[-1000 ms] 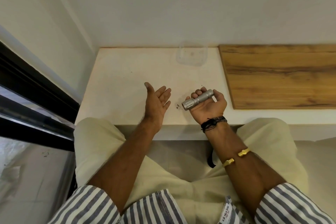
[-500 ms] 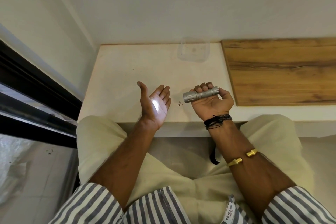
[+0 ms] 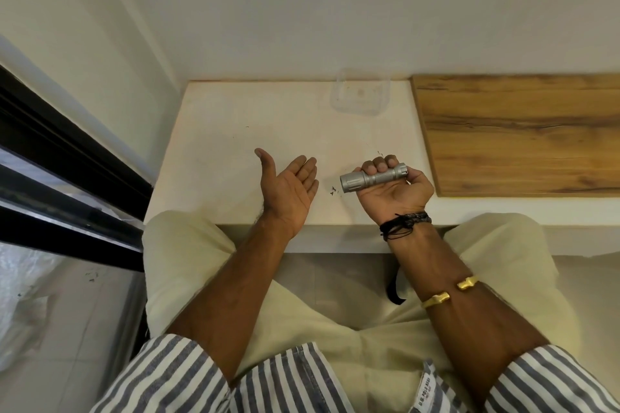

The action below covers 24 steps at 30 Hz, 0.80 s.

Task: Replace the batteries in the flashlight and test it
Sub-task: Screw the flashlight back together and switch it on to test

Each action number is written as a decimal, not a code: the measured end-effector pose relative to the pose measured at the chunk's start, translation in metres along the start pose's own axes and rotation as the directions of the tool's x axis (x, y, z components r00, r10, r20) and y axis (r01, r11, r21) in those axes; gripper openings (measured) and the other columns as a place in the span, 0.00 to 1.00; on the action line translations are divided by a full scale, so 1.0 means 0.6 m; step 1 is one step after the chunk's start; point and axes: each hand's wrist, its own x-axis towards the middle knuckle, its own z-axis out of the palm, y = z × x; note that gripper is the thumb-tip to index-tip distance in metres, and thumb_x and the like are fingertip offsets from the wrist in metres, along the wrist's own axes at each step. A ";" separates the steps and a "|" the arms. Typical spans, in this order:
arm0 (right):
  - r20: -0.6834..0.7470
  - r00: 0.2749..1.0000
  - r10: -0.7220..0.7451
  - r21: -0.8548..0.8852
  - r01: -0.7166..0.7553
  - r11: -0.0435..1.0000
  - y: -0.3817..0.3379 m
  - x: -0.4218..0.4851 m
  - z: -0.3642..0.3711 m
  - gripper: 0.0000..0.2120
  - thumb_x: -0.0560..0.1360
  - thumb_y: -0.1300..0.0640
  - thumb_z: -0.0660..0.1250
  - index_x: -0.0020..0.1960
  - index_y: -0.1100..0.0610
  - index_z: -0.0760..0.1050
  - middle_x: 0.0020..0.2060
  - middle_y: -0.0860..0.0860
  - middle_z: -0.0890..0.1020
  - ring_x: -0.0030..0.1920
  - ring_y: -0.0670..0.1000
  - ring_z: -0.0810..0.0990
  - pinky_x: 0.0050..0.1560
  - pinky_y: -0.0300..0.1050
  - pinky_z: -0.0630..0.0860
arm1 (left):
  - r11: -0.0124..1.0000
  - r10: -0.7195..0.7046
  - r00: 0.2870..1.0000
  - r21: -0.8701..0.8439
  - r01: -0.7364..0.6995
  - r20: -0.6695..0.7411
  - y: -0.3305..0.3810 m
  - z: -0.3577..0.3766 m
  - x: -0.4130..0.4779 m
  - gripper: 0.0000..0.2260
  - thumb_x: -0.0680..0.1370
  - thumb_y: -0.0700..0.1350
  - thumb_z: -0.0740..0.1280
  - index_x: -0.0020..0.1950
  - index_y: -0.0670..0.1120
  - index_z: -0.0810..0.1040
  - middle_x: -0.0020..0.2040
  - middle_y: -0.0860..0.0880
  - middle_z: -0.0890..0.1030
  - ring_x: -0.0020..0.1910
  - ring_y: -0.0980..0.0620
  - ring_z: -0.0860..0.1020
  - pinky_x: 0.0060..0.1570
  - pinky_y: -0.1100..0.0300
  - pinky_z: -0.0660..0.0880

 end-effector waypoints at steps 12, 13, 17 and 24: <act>-0.008 1.000 -0.001 -0.005 0.001 1.000 -0.002 0.000 -0.002 0.07 0.63 0.56 0.58 0.36 0.59 0.71 0.32 0.52 0.70 0.31 0.54 0.71 0.41 0.44 0.72 | 0.999 -0.019 0.999 -0.038 0.020 0.029 0.000 -0.003 0.001 0.48 0.73 0.77 0.44 0.79 0.42 0.58 0.79 0.42 0.62 0.78 0.41 0.60 0.78 0.45 0.54; -0.003 1.000 -0.001 -0.004 0.001 1.000 -0.001 -0.001 -0.002 0.07 0.63 0.56 0.58 0.36 0.59 0.71 0.32 0.52 0.71 0.31 0.54 0.71 0.41 0.44 0.72 | 0.999 -0.023 0.999 -0.044 0.024 0.034 0.000 -0.003 0.001 0.48 0.73 0.77 0.45 0.79 0.42 0.57 0.79 0.42 0.62 0.78 0.42 0.60 0.78 0.46 0.53; 0.022 1.000 0.001 -0.004 -0.001 1.000 -0.001 -0.002 -0.002 0.08 0.64 0.55 0.59 0.37 0.59 0.71 0.33 0.52 0.71 0.32 0.54 0.71 0.40 0.43 0.74 | 0.995 -0.040 0.997 -0.091 0.047 0.070 0.003 -0.003 0.000 0.50 0.71 0.78 0.48 0.80 0.43 0.56 0.80 0.43 0.60 0.80 0.43 0.57 0.79 0.46 0.49; 0.011 1.000 -0.001 -0.006 0.001 1.000 -0.004 -0.003 0.000 0.07 0.63 0.55 0.59 0.36 0.59 0.71 0.32 0.52 0.71 0.32 0.53 0.71 0.41 0.44 0.71 | 0.996 -0.034 0.998 -0.083 0.039 0.059 0.001 -0.004 0.002 0.49 0.72 0.78 0.46 0.79 0.42 0.57 0.79 0.41 0.62 0.79 0.42 0.59 0.78 0.45 0.52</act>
